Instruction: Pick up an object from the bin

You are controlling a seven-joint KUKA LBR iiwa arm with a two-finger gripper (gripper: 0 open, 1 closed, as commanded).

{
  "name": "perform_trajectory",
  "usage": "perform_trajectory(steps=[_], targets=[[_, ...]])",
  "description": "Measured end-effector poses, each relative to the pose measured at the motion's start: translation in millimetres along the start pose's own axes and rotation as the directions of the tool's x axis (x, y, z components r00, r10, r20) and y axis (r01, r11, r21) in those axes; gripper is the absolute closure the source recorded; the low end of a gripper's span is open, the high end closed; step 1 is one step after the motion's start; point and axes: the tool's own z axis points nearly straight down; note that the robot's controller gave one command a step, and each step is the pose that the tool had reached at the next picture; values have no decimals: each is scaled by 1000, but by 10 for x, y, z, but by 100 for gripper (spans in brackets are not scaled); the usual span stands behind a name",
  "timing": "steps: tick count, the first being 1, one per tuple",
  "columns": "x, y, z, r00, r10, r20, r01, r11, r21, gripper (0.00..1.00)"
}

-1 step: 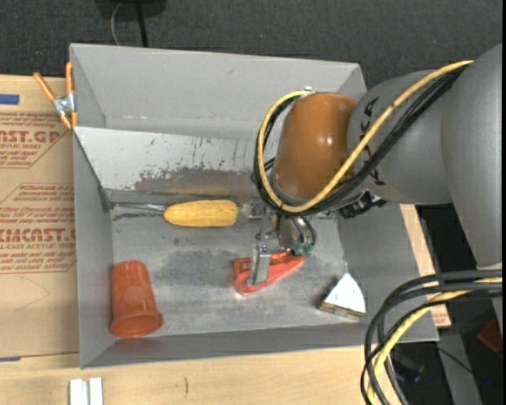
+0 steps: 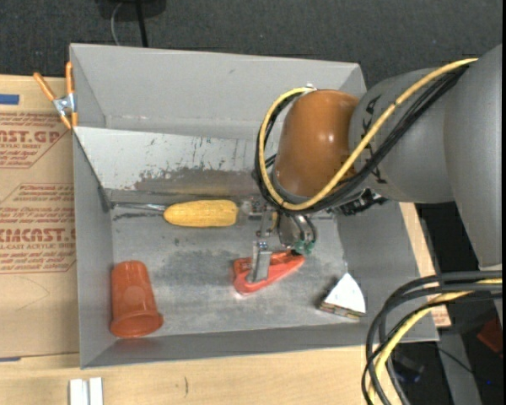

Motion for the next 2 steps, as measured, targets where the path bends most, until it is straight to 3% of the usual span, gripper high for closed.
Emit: perform_trajectory(steps=[1, 2], targets=[[352, -808, 518, 999, -48, -7, 48, 999, 0, 100], [352, -807, 517, 999, -49, -7, 49, 999, 0, 100]])
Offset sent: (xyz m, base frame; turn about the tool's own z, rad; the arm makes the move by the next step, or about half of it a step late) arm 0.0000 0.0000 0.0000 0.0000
